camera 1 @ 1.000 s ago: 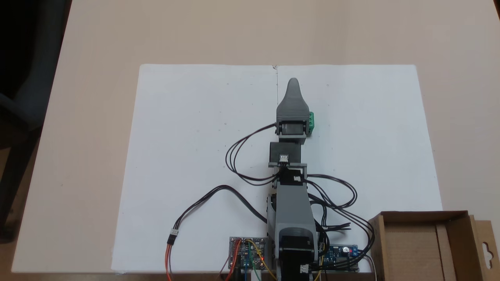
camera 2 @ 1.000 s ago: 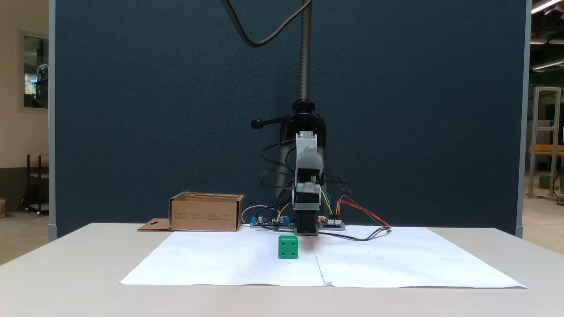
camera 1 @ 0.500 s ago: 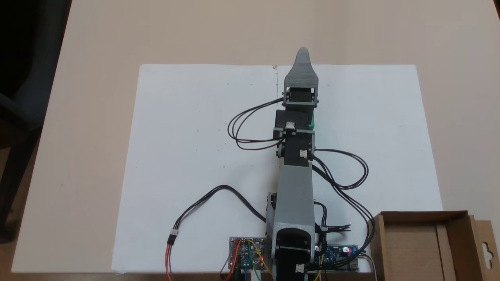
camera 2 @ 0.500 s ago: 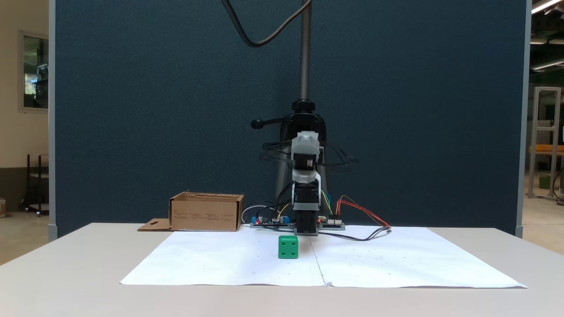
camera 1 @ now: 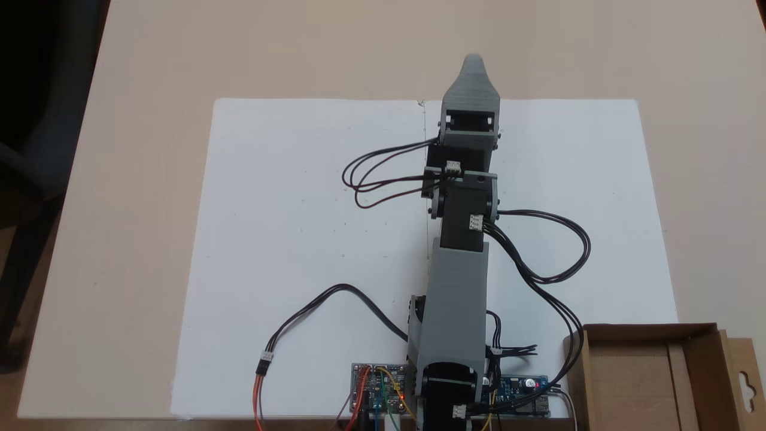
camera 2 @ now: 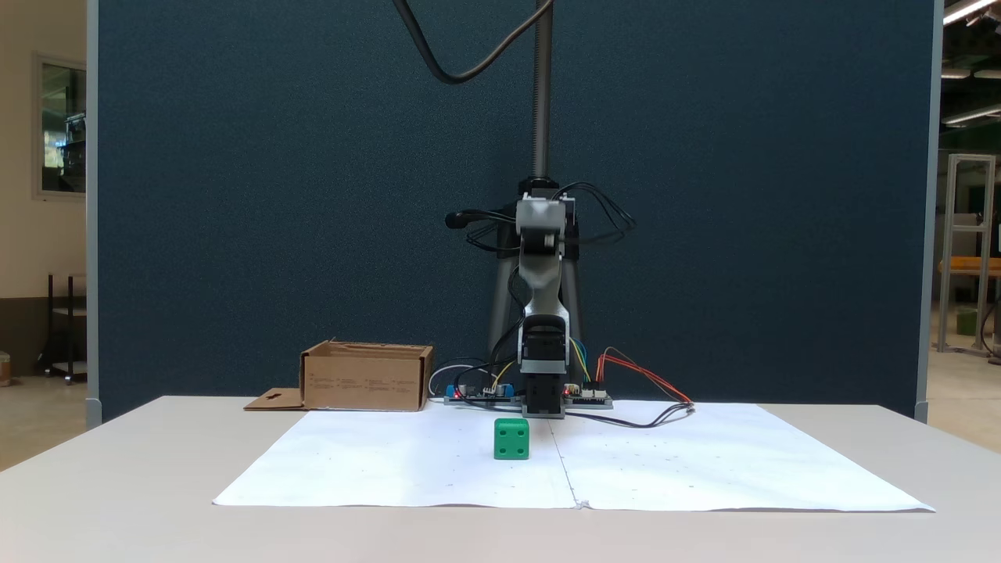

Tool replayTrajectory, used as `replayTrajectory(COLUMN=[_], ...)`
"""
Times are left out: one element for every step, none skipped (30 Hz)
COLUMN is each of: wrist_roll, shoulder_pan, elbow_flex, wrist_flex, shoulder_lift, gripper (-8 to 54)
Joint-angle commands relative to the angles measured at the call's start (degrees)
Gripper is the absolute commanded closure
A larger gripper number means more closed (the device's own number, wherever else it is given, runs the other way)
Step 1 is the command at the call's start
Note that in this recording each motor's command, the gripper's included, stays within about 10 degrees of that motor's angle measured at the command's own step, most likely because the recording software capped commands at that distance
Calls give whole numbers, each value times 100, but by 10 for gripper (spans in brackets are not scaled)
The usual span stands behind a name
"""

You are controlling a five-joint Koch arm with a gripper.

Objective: Grasp a green dice and put it in the bin.

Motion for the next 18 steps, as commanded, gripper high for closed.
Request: replayTrajectory(wrist_roll=[62,79,79,79,97,141,220,255,272,299,316,316,343,352,352,352,352,352], shoulder_pan=[62,62,62,62,53,53,53,53,53,62,53,53,53,53,53,62,62,62], elbow_flex=[-343,-352,-343,-352,-352,-352,-413,-571,-826,-1097,-1439,-1686,-1984,-2065,-2065,-2074,-2065,-2074], wrist_flex=[930,1255,1615,1890,2065,2197,2338,2593,2909,3278,3821,4069,4175,4236,4333,4438,4526,4588], shoulder_lift=[53,-44,-79,-123,-193,-264,-360,-510,-712,-923,-1301,-1477,-1547,-1564,-1600,-1652,-1731,-1775], gripper=[30,30,29,29,29,30,30,30,30,30,30,31,32,32,32,33,33,33])
